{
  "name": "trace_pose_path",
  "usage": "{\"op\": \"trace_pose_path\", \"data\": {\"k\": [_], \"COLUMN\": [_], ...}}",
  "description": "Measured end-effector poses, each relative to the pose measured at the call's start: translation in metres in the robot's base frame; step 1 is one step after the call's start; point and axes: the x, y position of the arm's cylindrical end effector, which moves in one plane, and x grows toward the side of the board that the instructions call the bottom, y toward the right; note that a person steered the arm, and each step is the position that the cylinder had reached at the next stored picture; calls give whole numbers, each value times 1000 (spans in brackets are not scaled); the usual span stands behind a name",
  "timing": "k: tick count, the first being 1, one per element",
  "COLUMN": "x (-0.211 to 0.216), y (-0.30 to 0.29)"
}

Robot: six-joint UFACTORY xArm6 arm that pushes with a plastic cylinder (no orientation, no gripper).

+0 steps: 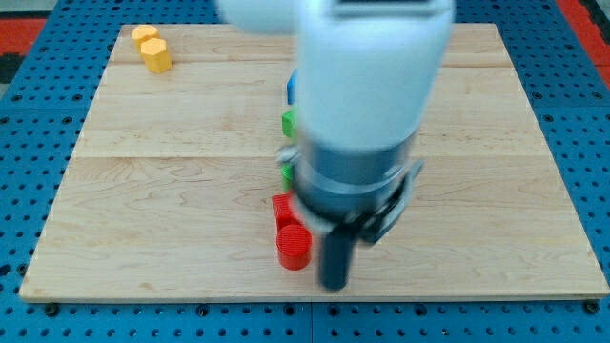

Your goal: Slide the yellow hexagon to the center

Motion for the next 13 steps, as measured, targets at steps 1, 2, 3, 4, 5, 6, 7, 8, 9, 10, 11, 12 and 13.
{"op": "trace_pose_path", "data": {"k": [1,2,3,4,5,6,7,8,9,10,11,12,13], "x": [3,-1,-38,-123,-208,-270,-323,-361,-409,-425,-370,-321,-297], "y": [-9,-93,-171,-193,-207,-228,-263,-306,-312,-280,-238,-210,-175]}}
